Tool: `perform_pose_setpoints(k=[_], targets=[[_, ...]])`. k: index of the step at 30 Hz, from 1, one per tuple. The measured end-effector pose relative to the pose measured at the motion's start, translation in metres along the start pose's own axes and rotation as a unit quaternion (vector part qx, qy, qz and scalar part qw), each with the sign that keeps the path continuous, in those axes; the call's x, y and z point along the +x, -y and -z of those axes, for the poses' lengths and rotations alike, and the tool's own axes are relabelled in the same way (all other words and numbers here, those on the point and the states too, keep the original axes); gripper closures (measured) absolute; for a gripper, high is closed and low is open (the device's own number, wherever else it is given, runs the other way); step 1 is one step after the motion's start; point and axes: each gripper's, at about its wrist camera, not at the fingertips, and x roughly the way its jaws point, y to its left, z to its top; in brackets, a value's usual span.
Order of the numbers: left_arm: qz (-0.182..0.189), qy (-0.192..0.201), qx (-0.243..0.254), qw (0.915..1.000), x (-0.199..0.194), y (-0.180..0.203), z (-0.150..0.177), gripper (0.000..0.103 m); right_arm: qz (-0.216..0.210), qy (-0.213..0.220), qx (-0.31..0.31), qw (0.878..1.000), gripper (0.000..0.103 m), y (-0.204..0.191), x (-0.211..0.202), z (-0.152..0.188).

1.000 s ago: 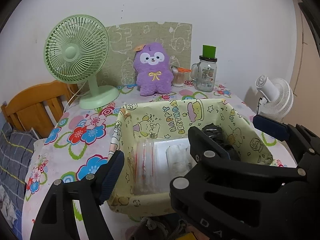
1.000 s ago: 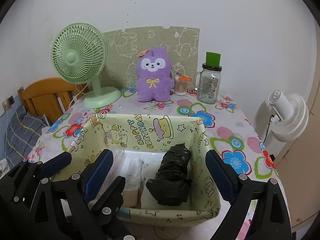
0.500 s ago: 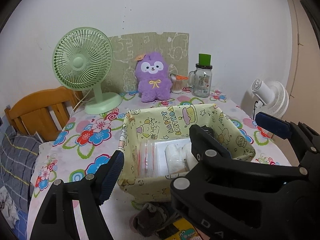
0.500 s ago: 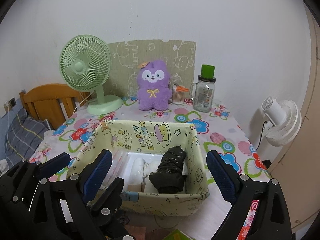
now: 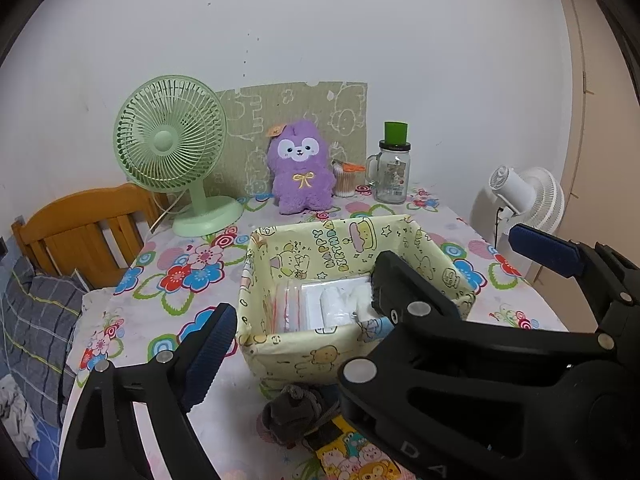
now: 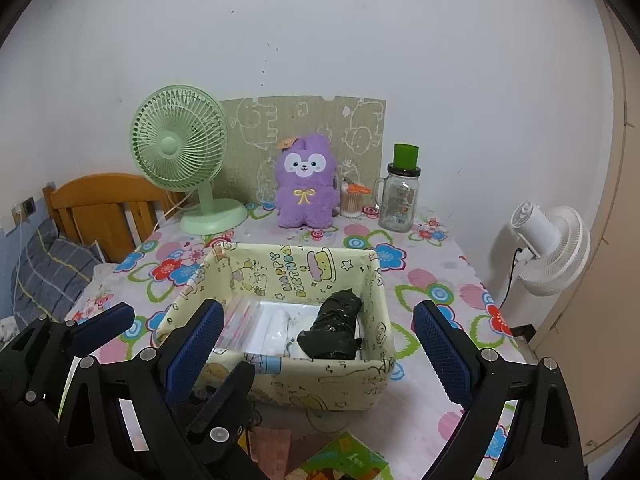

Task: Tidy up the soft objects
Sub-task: 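Withdraw both tools from the box back toward the remaining items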

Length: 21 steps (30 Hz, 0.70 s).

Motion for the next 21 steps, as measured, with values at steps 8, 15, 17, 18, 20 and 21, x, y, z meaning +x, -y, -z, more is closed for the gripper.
perform_pose_setpoints(k=[8, 15, 17, 18, 20, 21], targets=[[0.006, 0.003, -0.002, 1.0000, -0.013, 0.002, 0.005, 0.009, -0.006, 0.000, -0.001, 1.000, 0.003, -0.001, -0.015, 0.004], [0.004, 0.007, -0.004, 1.0000, -0.024, 0.003, 0.009, 0.004, -0.003, 0.010, -0.006, 1.000, 0.000, -0.002, -0.030, 0.007], [0.006, 0.008, -0.005, 0.9999, -0.027, 0.003, 0.010, 0.004, -0.005, 0.012, -0.009, 1.000, 0.000, -0.002, -0.034, 0.008], [0.006, 0.008, -0.006, 0.9999, -0.028, 0.003, 0.011, 0.003, -0.006, 0.012, -0.010, 1.000, 0.000, -0.003, -0.036, 0.008], [0.006, 0.008, -0.007, 0.9999, -0.031, 0.002, 0.012, 0.003, -0.007, 0.011, -0.011, 1.000, 0.000, -0.003, -0.039, 0.009], [0.006, 0.009, -0.008, 0.9999, -0.032, 0.002, 0.013, 0.002, -0.011, 0.013, -0.012, 1.000, 0.000, -0.004, -0.041, 0.010]])
